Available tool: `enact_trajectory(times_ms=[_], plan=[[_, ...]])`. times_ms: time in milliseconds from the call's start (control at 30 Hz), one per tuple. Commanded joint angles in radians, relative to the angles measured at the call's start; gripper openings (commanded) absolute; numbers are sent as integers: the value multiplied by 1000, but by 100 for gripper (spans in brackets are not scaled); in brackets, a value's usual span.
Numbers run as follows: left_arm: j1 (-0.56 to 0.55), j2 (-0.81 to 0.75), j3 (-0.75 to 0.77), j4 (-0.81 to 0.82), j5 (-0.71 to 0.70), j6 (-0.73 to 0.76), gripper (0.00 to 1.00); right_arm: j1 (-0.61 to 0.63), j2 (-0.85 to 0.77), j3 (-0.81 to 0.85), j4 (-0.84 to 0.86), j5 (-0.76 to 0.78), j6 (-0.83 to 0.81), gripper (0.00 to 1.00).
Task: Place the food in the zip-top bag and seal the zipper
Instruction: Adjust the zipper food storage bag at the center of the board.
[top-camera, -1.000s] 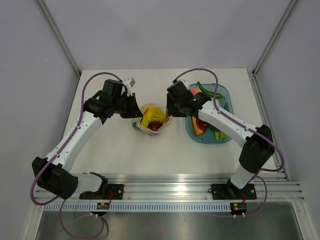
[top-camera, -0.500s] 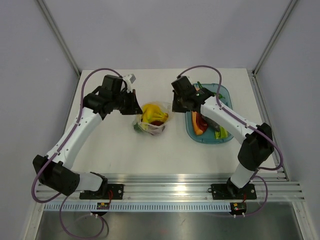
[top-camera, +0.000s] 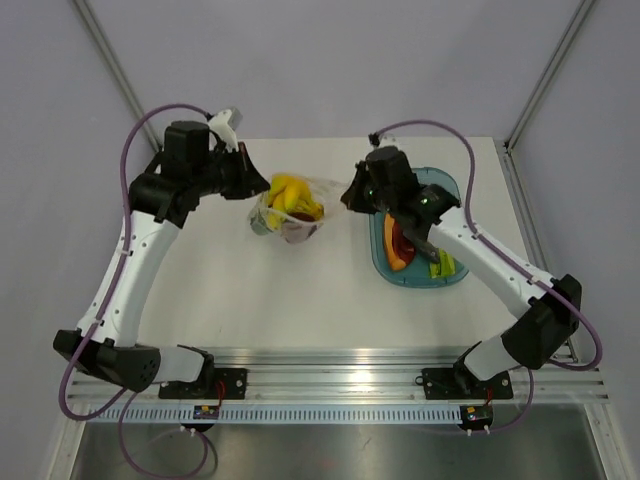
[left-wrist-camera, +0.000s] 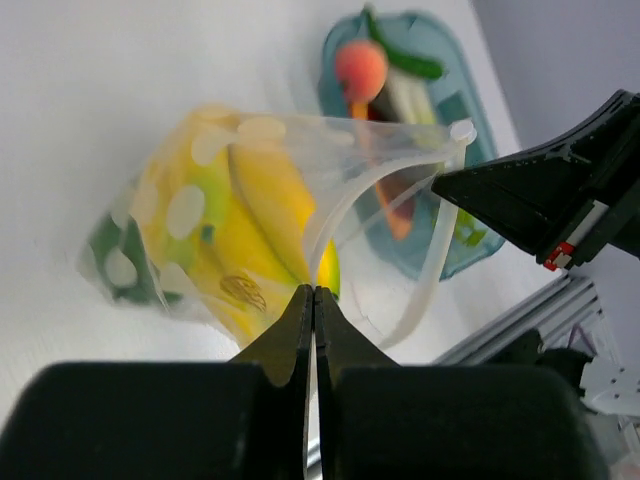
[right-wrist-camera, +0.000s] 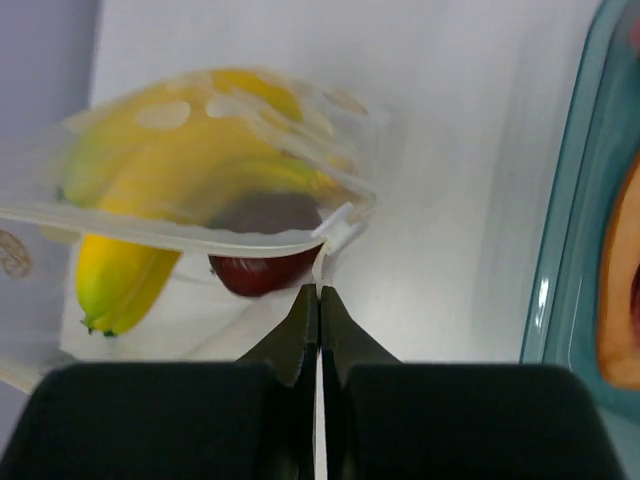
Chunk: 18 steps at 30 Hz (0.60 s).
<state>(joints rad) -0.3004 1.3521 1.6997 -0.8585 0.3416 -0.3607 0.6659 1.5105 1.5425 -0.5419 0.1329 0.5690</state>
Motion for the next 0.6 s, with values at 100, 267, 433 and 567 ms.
enact_trajectory(times_ms=[100, 267, 433, 567], plan=[[29, -31, -366, 76, 27, 9, 0, 35, -19, -347, 195, -95, 143, 0], [30, -42, -292, 3, -18, 40, 5, 63, -44, -332, 186, -87, 137, 0], [23, -100, -216, -68, -84, 66, 61, 64, -75, -269, 135, -78, 120, 0], [-113, -171, -202, -60, -296, 121, 59, 64, -87, -228, 111, -104, 126, 0]])
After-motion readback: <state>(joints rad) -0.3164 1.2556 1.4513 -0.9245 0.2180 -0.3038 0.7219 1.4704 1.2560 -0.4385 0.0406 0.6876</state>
